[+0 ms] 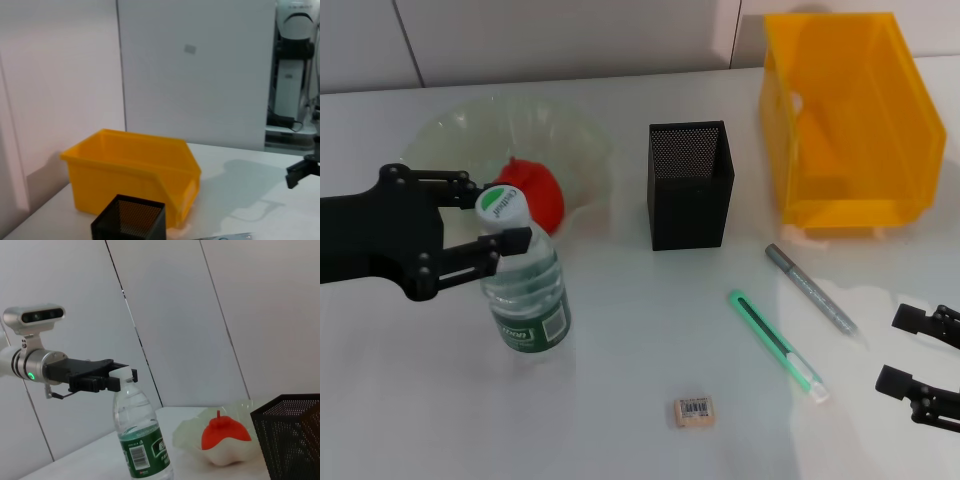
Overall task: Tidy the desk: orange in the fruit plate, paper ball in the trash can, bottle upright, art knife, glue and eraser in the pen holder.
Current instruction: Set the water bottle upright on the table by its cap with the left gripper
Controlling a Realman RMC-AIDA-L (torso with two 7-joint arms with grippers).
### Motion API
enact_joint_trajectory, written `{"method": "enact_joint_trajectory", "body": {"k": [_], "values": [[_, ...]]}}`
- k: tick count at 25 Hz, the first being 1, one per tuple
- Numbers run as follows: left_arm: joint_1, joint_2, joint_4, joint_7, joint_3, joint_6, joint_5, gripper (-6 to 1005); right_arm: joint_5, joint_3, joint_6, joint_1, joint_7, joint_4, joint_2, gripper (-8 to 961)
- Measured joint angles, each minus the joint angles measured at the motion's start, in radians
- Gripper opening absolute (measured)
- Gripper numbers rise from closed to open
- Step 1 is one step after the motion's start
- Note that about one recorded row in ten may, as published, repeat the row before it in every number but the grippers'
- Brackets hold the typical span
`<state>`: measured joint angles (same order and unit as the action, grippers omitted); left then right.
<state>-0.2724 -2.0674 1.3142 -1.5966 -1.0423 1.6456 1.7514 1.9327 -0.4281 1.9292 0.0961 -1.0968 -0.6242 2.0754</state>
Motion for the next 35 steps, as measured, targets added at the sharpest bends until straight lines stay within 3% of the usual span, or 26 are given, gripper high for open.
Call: {"method": "enact_joint_trajectory", "body": {"k": [5,18,35], "values": [[-0.013,0.003,-0.068,0.041,0.050,-0.004,-0.001,484,0.000,0.000,-0.001,0.001,0.000,0.002,0.000,846],[-0.049,0.002,-0.194,0.139,0.055,-0.077,0.000,498,0.001,0.000,-0.002,0.002,0.000,0.001,0.000,844],[-0.052,-0.002,-0.220,0.145,0.055,-0.115,0.005,517,0.002,0.000,-0.003,0.005,0.000,0.001,0.000,843]]}}
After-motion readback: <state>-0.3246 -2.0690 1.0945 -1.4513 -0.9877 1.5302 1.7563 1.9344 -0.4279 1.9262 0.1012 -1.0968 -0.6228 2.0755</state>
